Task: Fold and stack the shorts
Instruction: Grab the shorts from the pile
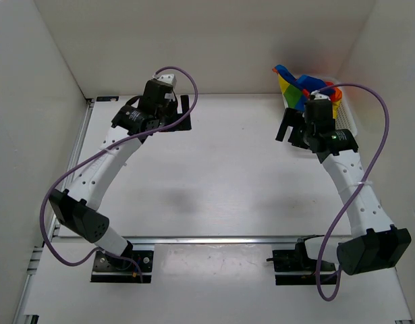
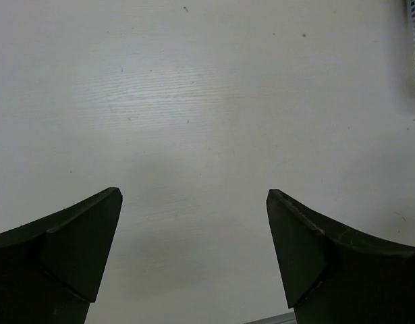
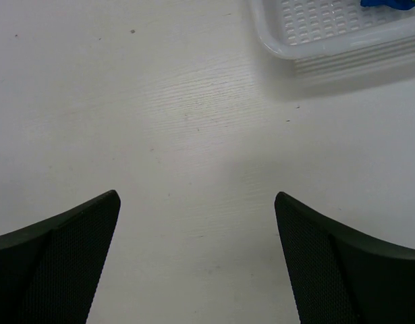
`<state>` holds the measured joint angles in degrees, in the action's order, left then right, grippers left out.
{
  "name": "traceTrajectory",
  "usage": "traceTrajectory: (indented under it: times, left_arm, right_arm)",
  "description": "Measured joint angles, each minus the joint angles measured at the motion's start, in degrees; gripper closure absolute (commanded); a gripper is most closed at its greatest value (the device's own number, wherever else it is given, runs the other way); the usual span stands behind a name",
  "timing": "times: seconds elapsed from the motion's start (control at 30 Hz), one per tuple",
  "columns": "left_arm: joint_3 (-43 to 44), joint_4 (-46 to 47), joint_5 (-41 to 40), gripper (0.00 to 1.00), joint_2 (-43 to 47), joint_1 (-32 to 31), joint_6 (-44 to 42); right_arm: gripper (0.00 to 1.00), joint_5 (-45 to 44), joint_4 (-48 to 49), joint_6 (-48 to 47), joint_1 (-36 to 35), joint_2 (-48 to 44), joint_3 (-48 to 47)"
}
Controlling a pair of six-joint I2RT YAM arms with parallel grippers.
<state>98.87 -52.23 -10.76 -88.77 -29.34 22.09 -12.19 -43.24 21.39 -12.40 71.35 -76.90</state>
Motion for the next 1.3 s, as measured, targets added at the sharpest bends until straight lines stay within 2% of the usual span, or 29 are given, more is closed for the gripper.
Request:
traceTrajectory:
  times: [0.47, 0.6, 0.8, 1.1, 1.23, 1.3]
  left_arm:
    - [-0.28, 0.04, 3.02, 0.0, 0.5, 1.42, -0.11]
    - [-1.55, 0.15, 3.26, 0.0, 1.05, 1.42, 0.0]
    - [-2.78, -0.02, 3.87, 0.0, 1.33, 1.42, 0.42]
    - [-2.78, 0.04, 4.13, 0.0, 1.05, 1.92, 0.46]
    - [-2.12, 0.04, 4.15, 0.0, -1.62, 2.25, 0.46]
    - [-0.98, 0.02, 4.15, 0.0, -4.17, 2.56, 0.44]
  right_arm:
    - [0.0, -5.64, -0.33, 0.59, 0.11, -0.04, 0.81]
    - [0.03, -7.43, -1.25, 1.01, 2.84, 2.6, -2.43]
    - [0.01, -8.87, -1.92, 2.32, 11.74, 21.99, -22.36]
    - [0.01, -7.34, -4.24, 3.37, 18.25, 53.46, -53.55]
    - [0.18, -2.38, -3.82, 3.69, 20.22, 62.14, -61.16]
    - [0.36, 0.57, -3.1, 3.87, 20.76, 64.28, -61.57]
